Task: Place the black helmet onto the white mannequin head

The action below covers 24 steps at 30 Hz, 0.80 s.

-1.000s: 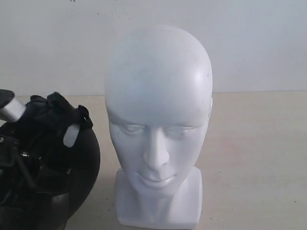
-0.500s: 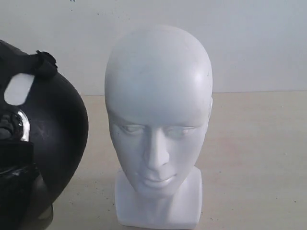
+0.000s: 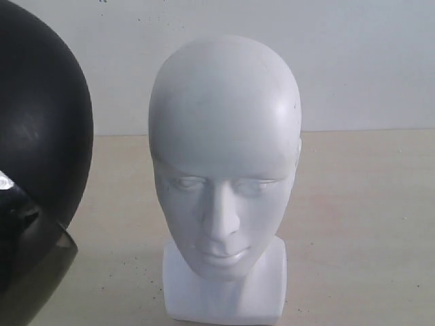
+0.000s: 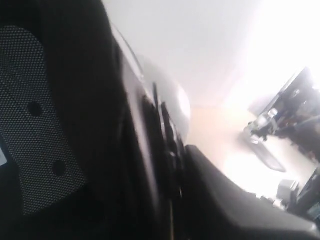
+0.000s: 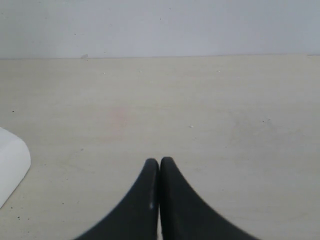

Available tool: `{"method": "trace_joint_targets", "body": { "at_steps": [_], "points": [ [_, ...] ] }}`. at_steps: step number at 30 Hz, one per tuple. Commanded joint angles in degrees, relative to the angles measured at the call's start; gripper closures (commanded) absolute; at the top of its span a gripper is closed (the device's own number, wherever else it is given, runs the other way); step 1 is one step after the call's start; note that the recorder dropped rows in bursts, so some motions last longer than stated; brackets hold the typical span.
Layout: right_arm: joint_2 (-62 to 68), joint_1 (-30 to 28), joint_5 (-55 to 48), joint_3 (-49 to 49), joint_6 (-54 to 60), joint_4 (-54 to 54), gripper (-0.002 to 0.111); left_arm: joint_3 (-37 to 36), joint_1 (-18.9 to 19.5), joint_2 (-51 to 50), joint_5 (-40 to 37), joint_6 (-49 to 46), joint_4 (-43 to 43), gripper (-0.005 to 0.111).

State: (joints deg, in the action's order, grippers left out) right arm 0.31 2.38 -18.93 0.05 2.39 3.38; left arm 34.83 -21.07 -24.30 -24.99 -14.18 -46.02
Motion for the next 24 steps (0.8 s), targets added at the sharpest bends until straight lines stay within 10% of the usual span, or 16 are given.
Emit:
{"method": "trace_joint_targets", "body": {
  "at_steps": [1, 24],
  "points": [
    [-0.3, -0.1, 0.4, 0.0, 0.1, -0.2, 0.109, 0.6, -0.1, 2.3, 9.4, -5.0, -9.4, 0.102],
    [-0.3, -0.1, 0.4, 0.0, 0.1, -0.2, 0.109, 0.6, -0.1, 3.4, 16.2, -13.5, -29.8, 0.102]
  ]
}}
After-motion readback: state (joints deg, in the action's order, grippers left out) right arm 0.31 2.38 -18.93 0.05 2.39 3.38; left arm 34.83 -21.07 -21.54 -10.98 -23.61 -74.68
